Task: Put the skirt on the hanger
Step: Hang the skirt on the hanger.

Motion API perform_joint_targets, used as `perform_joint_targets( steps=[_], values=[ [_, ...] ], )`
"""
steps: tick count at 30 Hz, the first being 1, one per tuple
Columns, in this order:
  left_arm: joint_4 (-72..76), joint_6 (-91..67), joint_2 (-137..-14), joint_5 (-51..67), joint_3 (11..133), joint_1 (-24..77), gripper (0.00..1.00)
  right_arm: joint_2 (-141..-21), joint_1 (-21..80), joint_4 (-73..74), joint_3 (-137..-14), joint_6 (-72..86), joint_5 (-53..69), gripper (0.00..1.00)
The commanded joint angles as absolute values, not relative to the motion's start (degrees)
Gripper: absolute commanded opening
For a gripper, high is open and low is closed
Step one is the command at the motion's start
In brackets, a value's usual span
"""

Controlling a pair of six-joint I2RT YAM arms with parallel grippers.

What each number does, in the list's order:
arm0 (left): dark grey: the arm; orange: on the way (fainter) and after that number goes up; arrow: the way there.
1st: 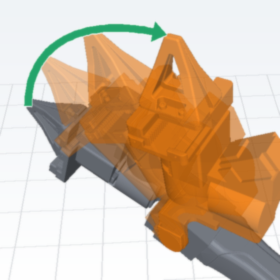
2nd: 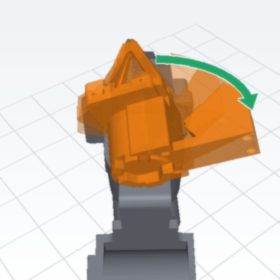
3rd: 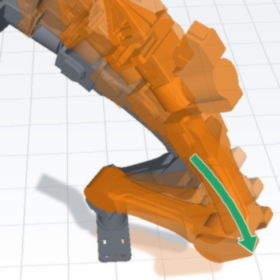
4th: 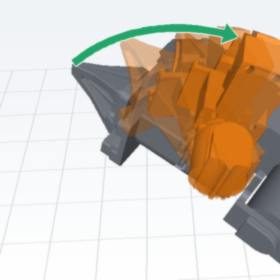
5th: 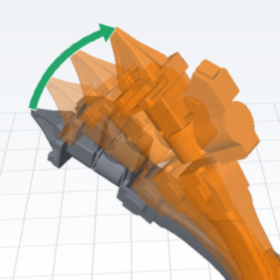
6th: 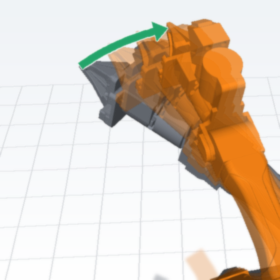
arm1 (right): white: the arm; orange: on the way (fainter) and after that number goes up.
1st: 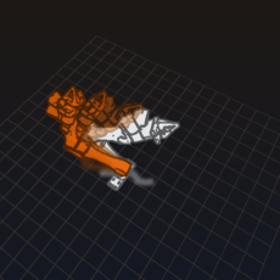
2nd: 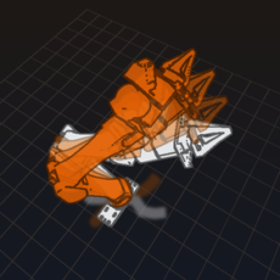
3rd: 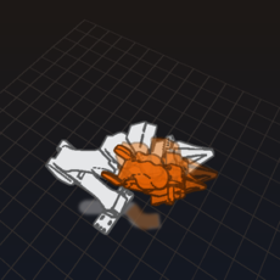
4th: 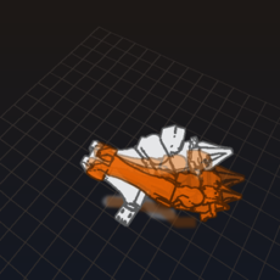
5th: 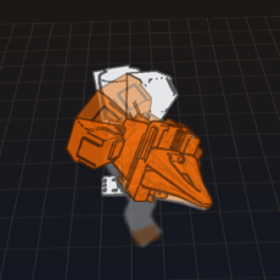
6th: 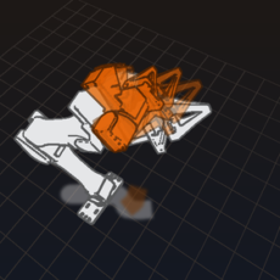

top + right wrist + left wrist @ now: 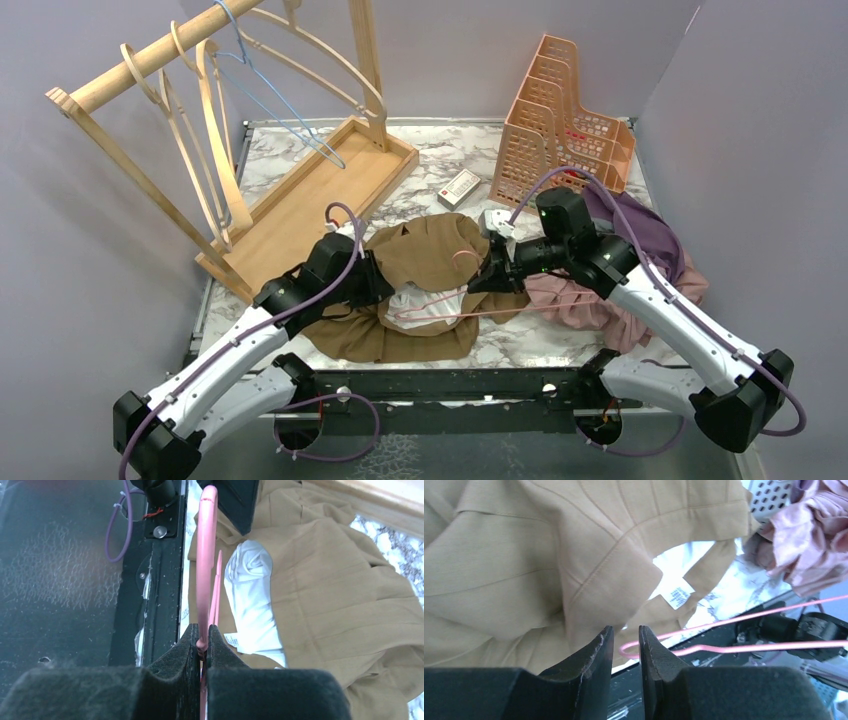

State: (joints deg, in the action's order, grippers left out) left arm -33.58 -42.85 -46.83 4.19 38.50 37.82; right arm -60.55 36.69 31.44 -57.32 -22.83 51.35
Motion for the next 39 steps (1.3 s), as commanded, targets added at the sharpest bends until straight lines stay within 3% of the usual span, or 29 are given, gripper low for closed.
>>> perform_joint_targets(
  steps=[1,7,16,22,31,39],
  values=[
    [-33.7,-42.0,-47.5,12.3,41.5,37.9,0.27,-58.6,36.8,32.8,-55.3,-21.2,49.7,0.01],
    [-32.2,-39.5,-49.0,14.5,41.9,44.3,0.27,-55.5,36.8,33.5,-53.5,-22.1,45.6,0.01],
    [-37.0,-33.5,-59.3,-1.6,47.6,55.9,0.32,-54.0,36.8,40.4,-54.6,-26.1,38.0,0.01],
    [-43.1,-27.1,-66.5,-7.4,52.7,58.3,0.34,-54.0,36.8,44.3,-56.4,-27.5,36.5,0.01],
    [-52.4,-21.5,-77.7,-7.2,57.5,59.2,0.36,-53.0,36.8,45.8,-57.1,-27.9,37.6,0.01],
    [-50.4,-19.4,-82.6,-10.0,59.3,59.2,0.36,-51.7,36.8,46.7,-57.2,-28.2,41.7,0.01]
  ],
)
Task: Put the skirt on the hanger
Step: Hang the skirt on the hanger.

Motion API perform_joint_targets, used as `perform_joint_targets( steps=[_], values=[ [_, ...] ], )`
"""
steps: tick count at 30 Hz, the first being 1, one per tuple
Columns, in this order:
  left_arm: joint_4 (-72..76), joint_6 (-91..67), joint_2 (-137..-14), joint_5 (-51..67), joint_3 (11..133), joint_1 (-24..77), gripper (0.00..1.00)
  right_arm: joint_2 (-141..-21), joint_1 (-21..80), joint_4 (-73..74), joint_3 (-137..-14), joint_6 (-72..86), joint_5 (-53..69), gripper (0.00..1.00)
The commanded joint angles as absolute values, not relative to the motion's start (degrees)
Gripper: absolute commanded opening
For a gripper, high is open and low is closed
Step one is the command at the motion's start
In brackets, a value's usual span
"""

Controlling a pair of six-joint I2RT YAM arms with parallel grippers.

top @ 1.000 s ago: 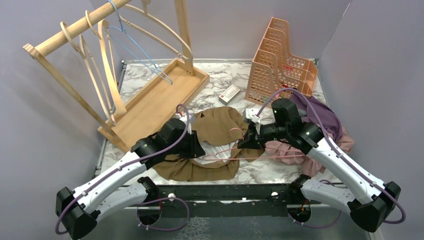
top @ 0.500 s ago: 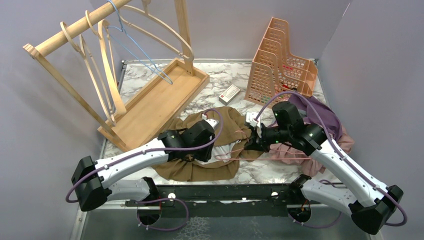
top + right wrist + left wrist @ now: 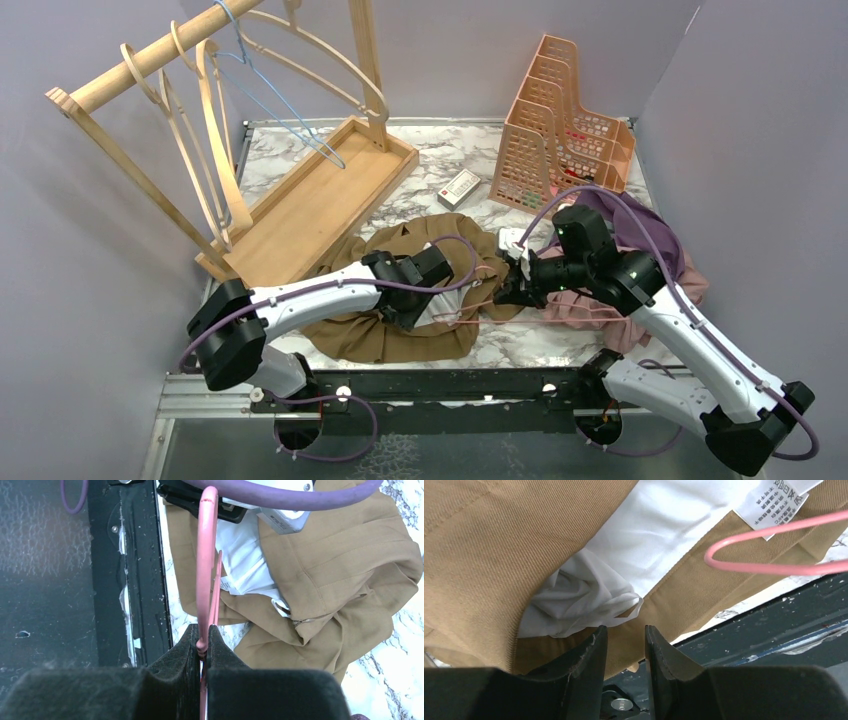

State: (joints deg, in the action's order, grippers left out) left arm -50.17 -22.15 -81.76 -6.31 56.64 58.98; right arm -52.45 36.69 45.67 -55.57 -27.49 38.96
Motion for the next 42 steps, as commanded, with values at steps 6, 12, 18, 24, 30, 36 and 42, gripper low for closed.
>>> perform_joint_targets(
  steps=[6,12,18,24,30,36,42],
  values=[
    [-48.6,-16.8,-83.0,-12.2,61.2,59.2,0.37,-51.7,36.8,46.7,-57.6,-28.0,41.3,0.01],
    [-48.2,-15.0,-83.3,-9.0,60.5,59.2,0.4,-51.3,36.8,46.3,-57.7,-27.6,41.3,0.01],
    [-50.1,-16.2,-86.6,-5.7,60.6,59.2,0.43,-51.2,36.8,46.6,-57.7,-27.8,41.2,0.01],
    [-50.1,-17.4,-89.6,-10.0,61.6,59.2,0.4,-51.2,36.8,46.9,-57.4,-27.9,41.3,0.01],
    [-50.3,-18.3,-89.2,-17.0,63.4,59.2,0.25,-51.2,36.8,46.8,-57.4,-28.1,41.1,0.01],
    [-50.6,-19.4,-85.6,-18.9,64.7,59.2,0.03,-51.1,36.8,46.4,-57.5,-28.2,40.8,0.01],
    [-50.6,-22.1,-82.5,-17.8,63.5,59.0,0.0,-48.4,36.8,37.8,-53.7,-21.3,42.4,0.01]
  ],
)
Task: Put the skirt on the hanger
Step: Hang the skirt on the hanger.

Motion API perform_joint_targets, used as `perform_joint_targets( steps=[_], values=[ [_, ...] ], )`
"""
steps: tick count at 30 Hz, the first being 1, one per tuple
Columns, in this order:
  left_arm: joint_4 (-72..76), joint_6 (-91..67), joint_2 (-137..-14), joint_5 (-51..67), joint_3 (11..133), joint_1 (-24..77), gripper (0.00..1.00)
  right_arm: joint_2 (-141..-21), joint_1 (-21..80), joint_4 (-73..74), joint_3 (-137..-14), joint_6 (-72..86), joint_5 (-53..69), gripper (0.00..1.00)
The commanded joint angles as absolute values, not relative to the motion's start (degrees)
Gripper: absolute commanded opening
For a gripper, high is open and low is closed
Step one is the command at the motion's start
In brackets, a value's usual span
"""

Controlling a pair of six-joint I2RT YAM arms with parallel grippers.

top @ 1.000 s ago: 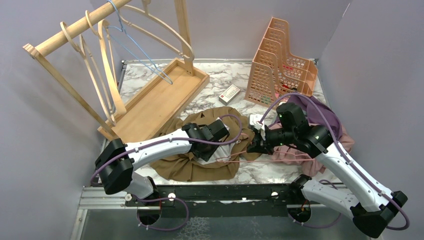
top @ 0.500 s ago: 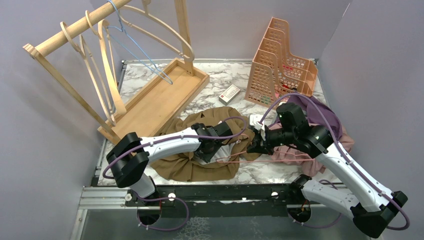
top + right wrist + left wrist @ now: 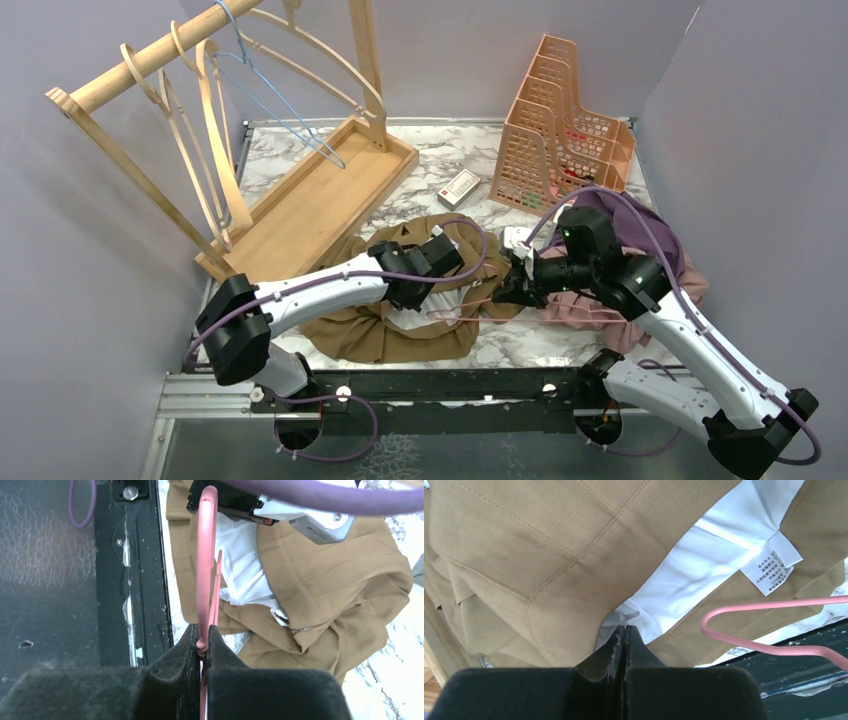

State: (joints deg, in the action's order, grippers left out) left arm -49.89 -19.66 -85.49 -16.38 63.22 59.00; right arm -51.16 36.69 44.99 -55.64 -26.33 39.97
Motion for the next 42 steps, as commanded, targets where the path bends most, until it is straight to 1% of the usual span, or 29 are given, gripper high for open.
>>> perform_joint_targets(
  steps=[1,7,15,19,31,42],
  values=[
    [-50.6,-22.8,-82.0,-17.8,63.3,58.9,0.0,-48.0,36.8,36.4,-52.8,-20.2,43.1,0.01],
    [-49.9,-25.9,-77.2,-16.4,62.1,56.6,0.0,-46.0,36.8,29.7,-48.6,-14.3,45.3,0.01],
    [-47.5,-28.6,-72.0,-13.4,58.2,53.7,0.0,-43.4,36.8,14.4,-40.7,2.3,37.8,0.01],
    [-46.7,-30.0,-70.6,-12.8,57.0,53.3,0.0,-43.8,36.8,8.4,-38.0,8.0,35.8,0.01],
    [-46.0,-36.4,-68.9,-15.5,56.1,51.7,0.0,-45.7,36.8,1.6,-35.0,11.4,37.4,0.01],
    [-45.6,-41.0,-67.8,-15.7,55.1,50.3,0.0,-46.2,36.8,-8.2,-30.2,15.3,38.5,0.01]
  ],
)
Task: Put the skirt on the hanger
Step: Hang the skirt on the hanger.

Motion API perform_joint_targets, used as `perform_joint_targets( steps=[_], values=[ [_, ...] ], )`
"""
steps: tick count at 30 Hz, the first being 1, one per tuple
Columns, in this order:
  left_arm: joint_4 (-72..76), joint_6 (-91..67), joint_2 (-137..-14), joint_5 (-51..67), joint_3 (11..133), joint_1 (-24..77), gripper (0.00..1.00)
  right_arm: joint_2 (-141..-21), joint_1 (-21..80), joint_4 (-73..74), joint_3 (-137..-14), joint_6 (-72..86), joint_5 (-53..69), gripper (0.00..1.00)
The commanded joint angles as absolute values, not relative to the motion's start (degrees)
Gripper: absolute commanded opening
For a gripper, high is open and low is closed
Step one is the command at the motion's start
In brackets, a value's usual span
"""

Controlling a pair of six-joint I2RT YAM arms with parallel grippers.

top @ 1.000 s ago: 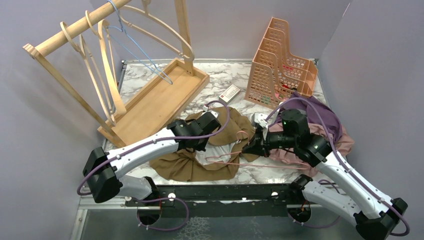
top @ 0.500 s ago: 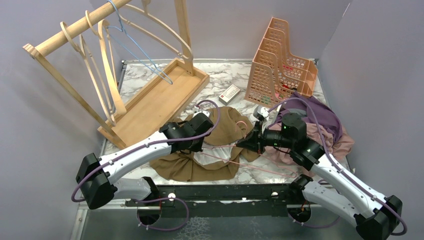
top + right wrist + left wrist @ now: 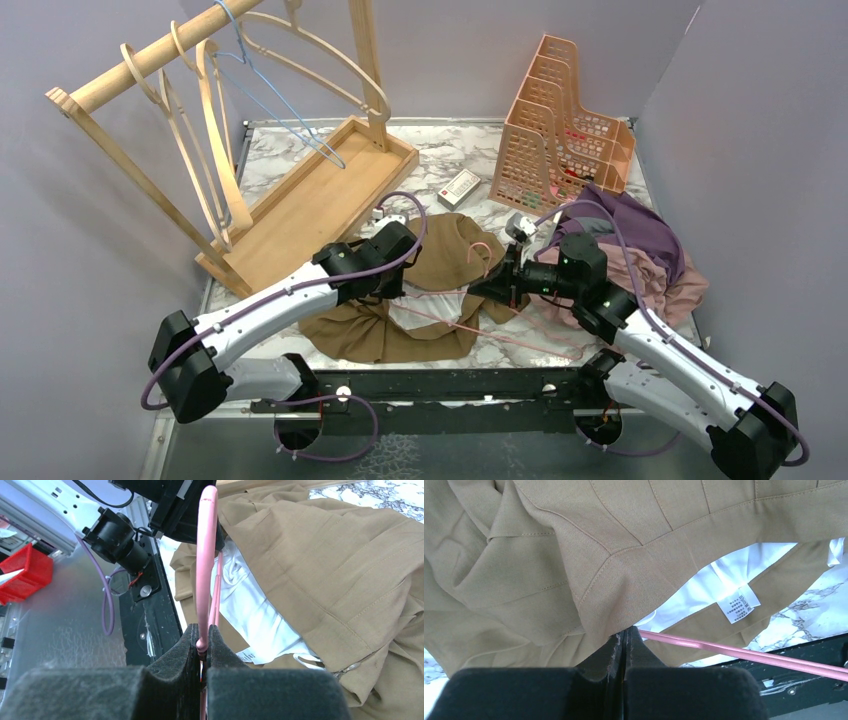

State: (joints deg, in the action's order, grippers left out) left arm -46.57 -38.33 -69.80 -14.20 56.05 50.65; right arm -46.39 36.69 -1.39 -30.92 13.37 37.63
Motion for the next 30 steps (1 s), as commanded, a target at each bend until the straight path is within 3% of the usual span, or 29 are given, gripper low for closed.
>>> perform_joint_targets(
  steps=[1,13,30],
  values=[
    [-45.6,-41.3,-67.5,-15.7,54.9,50.2,0.0,-45.9,36.8,-8.4,-30.1,15.4,38.4,0.01],
    [-45.2,-42.5,-66.6,-15.4,54.2,49.7,0.0,-46.5,36.8,-15.7,-26.5,19.0,38.7,0.01],
    [-45.6,-39.4,-63.1,-16.3,53.0,45.5,0.0,-45.1,36.8,-15.2,-26.4,19.0,40.7,0.01]
  ],
)
